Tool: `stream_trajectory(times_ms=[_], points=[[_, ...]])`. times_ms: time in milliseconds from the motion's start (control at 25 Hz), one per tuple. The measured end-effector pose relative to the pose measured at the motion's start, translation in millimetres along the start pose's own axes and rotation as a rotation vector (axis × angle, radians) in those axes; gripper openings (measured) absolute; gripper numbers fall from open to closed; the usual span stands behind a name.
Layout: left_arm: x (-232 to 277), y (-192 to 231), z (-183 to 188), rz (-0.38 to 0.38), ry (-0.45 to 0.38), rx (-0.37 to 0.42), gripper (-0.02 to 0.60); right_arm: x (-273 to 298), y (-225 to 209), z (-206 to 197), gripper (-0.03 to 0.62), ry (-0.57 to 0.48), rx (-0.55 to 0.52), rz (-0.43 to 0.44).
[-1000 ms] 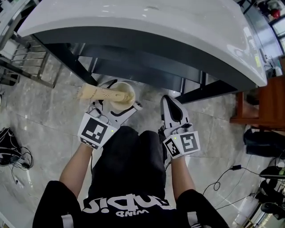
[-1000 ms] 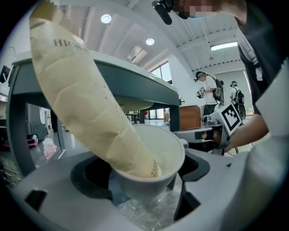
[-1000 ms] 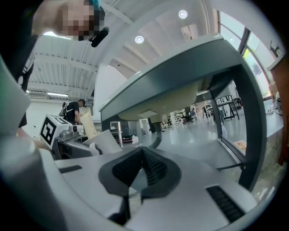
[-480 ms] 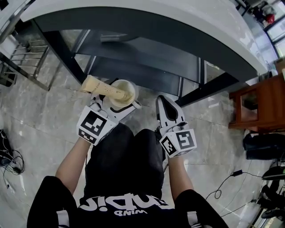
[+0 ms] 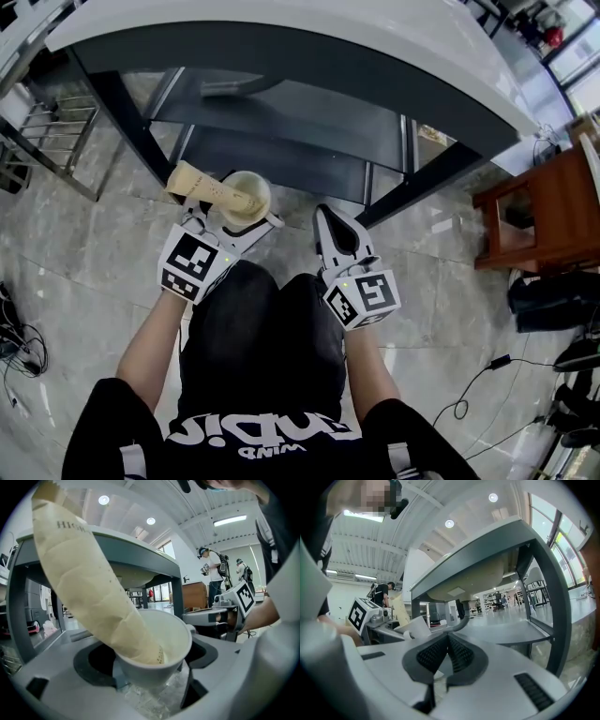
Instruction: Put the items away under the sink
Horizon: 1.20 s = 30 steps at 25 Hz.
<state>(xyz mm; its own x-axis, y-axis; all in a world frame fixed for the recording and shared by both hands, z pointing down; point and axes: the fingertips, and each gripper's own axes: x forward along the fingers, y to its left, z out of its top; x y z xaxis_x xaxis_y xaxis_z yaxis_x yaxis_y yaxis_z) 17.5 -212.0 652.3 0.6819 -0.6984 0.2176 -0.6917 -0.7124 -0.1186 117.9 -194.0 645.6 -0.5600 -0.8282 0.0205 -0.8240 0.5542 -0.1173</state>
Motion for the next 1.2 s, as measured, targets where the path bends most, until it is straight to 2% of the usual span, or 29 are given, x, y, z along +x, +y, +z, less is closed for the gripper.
stream_trajectory(times_ms=[200,480,960,1200], points=[[10,-10,0,-0.021,0.006,0.005,0.451,-11,-10,6,0.018,-0.026,0.015,-0.039],[32,-11,6,-0.047,-0.001,0.013,0.451,-17,-14,10,0.018,-0.024,-0.008,-0.039],[87,34,13,-0.002,0.021,0.038,0.451,-8,-9,17,0.018,-0.046,-0.024,-0.025],[116,59,10,0.022,0.052,0.079,0.451,-4,-14,16,0.018,-0.043,-0.023,-0.035]])
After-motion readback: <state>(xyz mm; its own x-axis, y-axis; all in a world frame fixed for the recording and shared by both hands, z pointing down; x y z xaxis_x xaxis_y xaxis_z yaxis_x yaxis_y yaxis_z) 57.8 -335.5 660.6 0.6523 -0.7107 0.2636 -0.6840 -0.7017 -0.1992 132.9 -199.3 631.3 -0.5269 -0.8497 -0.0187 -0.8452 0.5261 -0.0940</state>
